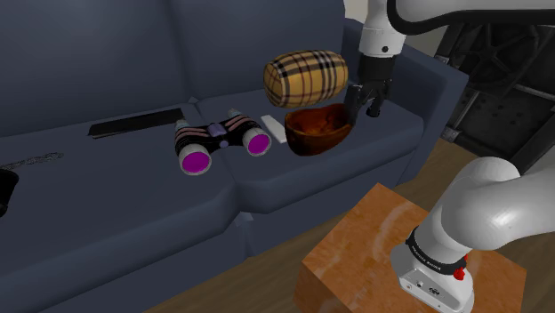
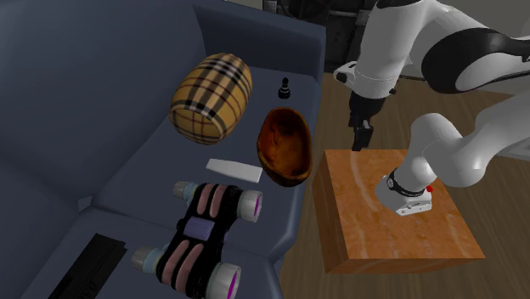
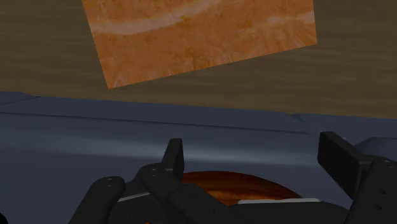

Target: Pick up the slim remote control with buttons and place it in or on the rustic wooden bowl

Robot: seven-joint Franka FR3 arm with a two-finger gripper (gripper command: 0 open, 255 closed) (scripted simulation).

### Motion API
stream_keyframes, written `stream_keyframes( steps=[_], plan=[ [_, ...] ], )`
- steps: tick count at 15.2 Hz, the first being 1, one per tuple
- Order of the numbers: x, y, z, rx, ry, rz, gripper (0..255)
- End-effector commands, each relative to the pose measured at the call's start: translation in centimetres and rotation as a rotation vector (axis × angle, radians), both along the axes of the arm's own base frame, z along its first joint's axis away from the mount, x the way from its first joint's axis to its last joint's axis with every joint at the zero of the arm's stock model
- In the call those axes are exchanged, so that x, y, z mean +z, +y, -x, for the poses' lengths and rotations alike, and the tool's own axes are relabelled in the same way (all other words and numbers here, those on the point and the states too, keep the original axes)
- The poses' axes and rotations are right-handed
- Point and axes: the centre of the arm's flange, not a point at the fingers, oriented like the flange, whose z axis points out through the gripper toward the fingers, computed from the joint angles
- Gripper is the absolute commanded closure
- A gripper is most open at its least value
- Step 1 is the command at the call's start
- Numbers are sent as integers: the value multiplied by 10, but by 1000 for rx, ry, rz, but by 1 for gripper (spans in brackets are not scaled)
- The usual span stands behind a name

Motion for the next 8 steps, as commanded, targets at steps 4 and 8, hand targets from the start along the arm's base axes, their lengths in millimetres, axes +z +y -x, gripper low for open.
stream_keyframes(
  steps=[4, 8],
  plan=[
    [-18, 0, -34, -12, -7, 5, 0],
    [-43, -2, -79, -27, -16, 12, 0]
  ],
)
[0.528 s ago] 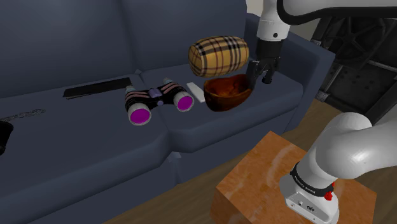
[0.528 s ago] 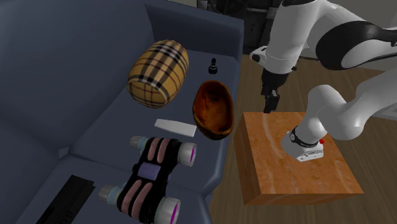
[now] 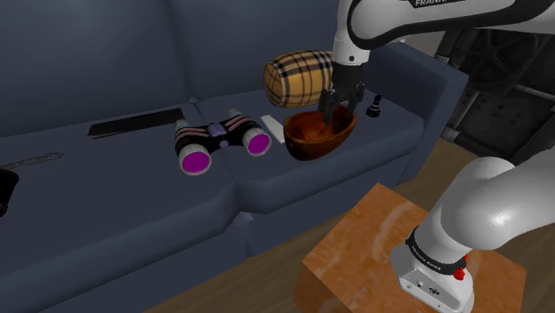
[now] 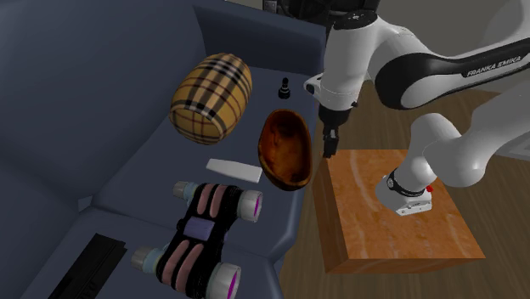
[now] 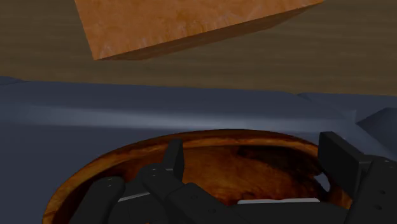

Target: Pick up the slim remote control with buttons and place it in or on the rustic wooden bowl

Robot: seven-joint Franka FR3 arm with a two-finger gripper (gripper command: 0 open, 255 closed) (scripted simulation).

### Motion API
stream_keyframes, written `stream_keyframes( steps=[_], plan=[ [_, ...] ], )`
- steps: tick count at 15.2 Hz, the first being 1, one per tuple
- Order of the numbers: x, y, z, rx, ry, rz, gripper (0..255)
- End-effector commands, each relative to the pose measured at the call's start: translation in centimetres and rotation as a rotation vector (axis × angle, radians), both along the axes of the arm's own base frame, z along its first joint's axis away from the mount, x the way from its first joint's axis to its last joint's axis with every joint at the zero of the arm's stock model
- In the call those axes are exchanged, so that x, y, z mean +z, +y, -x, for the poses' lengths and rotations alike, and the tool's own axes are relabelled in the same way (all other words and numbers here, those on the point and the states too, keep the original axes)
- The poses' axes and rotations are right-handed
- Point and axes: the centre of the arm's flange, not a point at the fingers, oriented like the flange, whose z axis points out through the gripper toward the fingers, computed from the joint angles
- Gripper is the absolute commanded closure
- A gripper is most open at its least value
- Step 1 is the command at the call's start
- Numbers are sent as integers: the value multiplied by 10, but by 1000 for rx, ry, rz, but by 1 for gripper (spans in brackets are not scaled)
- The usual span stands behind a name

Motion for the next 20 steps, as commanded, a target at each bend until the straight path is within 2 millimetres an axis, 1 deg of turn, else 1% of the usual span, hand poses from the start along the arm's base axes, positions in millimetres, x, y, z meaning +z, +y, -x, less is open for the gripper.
stream_keyframes(
  steps=[1, 10, 20],
  plan=[
    [-15, -1, -23, -8, -6, 4, 0],
    [-67, -8, -125, -43, -27, 19, 0],
    [-123, -20, -240, -82, -50, 37, 0]
  ],
)
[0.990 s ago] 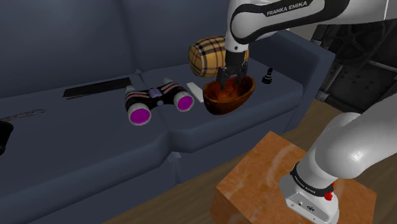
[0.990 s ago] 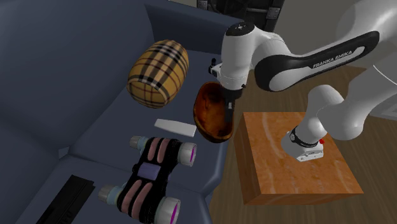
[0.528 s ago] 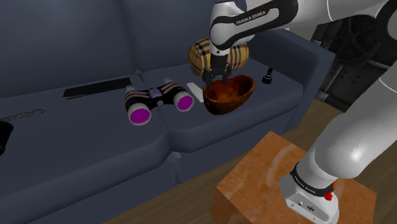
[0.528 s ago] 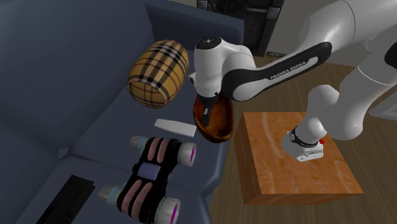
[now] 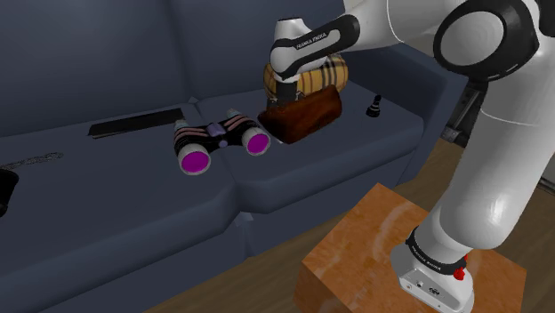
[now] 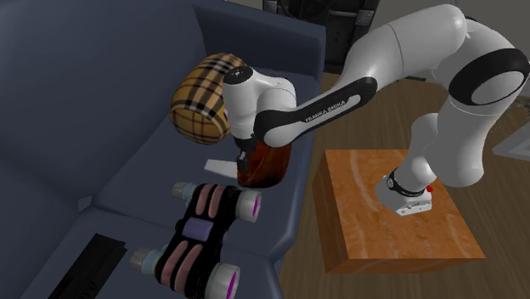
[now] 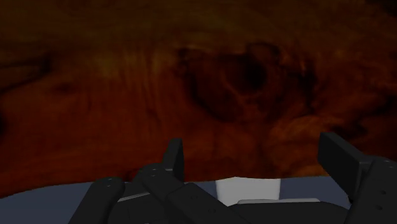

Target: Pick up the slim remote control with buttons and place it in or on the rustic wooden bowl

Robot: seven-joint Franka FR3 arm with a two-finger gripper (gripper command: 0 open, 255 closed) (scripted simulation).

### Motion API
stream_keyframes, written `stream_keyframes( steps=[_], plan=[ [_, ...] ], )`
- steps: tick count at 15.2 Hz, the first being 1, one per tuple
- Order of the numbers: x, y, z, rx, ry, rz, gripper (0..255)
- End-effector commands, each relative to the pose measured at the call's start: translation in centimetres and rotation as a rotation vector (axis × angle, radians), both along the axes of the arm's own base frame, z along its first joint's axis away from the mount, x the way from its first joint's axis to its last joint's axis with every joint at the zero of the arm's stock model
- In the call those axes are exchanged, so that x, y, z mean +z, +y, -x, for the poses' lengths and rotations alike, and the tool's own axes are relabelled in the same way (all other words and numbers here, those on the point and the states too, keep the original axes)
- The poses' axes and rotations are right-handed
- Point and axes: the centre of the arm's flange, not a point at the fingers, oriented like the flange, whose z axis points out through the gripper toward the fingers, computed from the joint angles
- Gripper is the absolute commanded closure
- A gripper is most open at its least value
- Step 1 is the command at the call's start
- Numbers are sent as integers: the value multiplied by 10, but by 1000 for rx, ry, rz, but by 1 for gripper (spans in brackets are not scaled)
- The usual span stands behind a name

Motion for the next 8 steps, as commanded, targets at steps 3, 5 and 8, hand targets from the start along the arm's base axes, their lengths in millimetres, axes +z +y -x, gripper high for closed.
stream_keyframes(
  steps=[3, 5, 8],
  plan=[
    [-22, -7, -46, -16, -8, 7, 0],
    [-32, -10, -68, -23, -12, 11, 0],
    [-48, -10, -68, -23, -12, 11, 0]
  ],
)
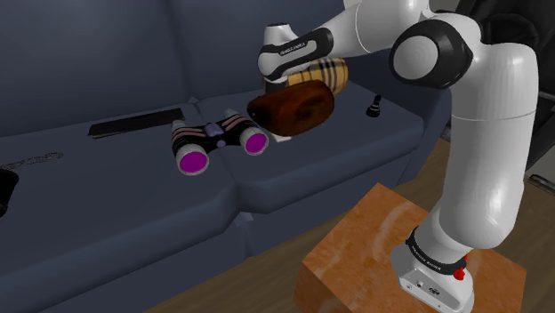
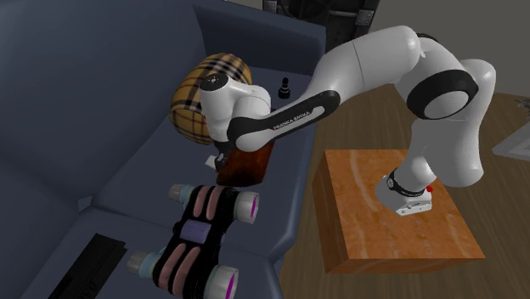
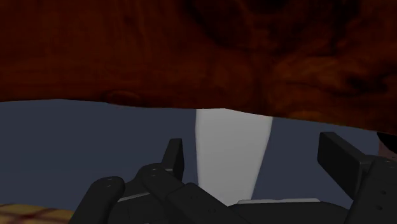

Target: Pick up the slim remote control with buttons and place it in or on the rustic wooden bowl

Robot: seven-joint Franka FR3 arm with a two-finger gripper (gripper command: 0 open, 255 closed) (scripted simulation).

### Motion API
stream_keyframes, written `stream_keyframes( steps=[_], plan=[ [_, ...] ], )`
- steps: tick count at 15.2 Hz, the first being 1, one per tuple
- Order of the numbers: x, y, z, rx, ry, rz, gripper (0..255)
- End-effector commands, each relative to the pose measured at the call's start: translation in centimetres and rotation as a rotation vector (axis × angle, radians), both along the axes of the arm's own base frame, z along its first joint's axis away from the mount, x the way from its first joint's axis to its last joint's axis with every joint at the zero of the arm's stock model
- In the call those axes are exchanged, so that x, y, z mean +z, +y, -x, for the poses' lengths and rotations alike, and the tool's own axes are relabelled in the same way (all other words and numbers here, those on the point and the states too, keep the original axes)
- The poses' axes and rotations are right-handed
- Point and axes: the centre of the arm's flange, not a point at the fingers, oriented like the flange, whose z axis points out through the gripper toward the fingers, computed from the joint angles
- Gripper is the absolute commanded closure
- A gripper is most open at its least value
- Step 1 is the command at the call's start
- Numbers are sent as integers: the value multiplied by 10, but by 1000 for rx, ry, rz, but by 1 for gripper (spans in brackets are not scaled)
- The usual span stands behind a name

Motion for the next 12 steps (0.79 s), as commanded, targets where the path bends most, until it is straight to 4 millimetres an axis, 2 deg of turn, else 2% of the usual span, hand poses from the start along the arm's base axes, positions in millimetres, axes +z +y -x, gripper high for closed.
stream_keyframes(
  steps=[1, 5, 12],
  plan=[
    [-30, 0, -2, 0, 31, 1, 0],
    [-49, 0, -1, 0, 31, 1, 0],
    [-49, 0, -2, 0, 32, 1, 0]
  ],
)
